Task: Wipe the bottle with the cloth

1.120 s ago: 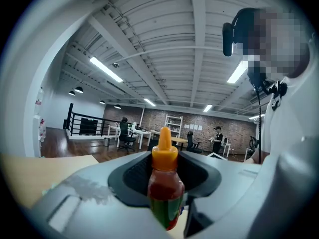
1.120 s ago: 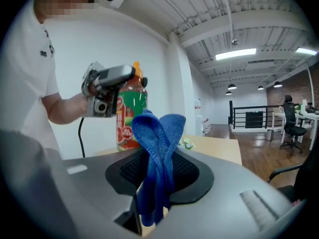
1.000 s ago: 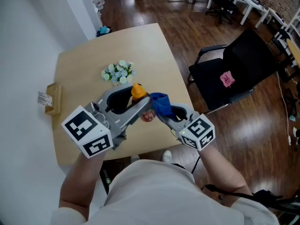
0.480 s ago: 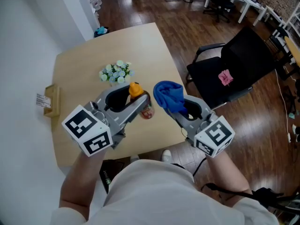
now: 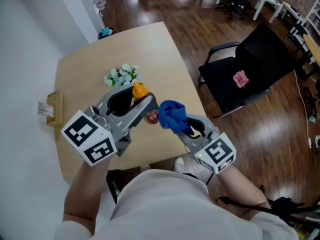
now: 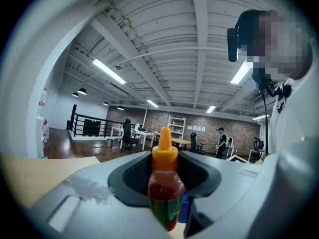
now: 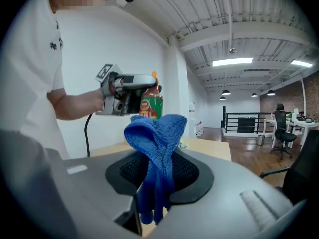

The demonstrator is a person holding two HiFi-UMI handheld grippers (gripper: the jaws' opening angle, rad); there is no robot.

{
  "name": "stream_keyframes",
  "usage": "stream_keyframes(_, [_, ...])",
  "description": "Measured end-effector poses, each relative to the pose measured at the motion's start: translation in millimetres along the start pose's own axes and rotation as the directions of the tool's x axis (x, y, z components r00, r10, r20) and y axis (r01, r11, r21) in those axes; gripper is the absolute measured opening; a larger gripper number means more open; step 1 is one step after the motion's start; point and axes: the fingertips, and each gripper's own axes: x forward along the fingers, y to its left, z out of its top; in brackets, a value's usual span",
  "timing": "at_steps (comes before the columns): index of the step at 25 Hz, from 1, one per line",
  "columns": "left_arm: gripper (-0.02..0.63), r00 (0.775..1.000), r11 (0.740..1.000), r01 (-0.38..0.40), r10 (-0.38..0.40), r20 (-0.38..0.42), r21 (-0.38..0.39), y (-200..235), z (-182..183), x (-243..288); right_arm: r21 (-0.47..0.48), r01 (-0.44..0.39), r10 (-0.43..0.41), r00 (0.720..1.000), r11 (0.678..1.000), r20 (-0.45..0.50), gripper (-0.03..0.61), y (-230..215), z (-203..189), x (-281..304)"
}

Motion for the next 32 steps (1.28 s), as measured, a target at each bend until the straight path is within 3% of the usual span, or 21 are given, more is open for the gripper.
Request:
stream_keyframes(8, [0.160, 1.000, 1.000, -0.025, 0.025, -0.007, -0.016, 10.3, -9.9, 16.1, 0.042, 0.001, 0.005, 0.990, 0.999, -0.144, 0.121, -10.2, -66.0, -4.1])
stream_keyframes(13, [0.160, 0.996, 0.997, -0.082, 0.082, -0.035, 0.014, 23.9, -35.2, 37.3, 0.117, 0.051, -0.035, 0.990, 0.992, -0.139, 0.121, -27.9, -78.9, -37.4])
stream_keyframes(20, [0.161, 0.978, 0.983, -0.175, 0.180, -0.103, 0.050, 58.2, -110.0, 68.1, 0.186, 0.111, -0.081, 0.984, 0.976, -0.159, 0.121, -50.7, -94.0, -79.4])
stream_keyframes(24, [0.161, 0.958, 0.966, -0.247, 0.256, -0.127, 0.082, 75.3, -155.1, 86.1, 0.197, 0.131, -0.094, 0.979, 0.972, -0.183, 0.121, -62.8, -103.7, -100.4])
stream_keyframes(32, [0.161, 0.910, 0.931, -0.361, 0.366, -0.196, 0.064, 111.5, -235.7, 106.3, 0.229, 0.158, -0.103, 0.967, 0.961, -0.233, 0.121, -77.1, -119.7, -140.0])
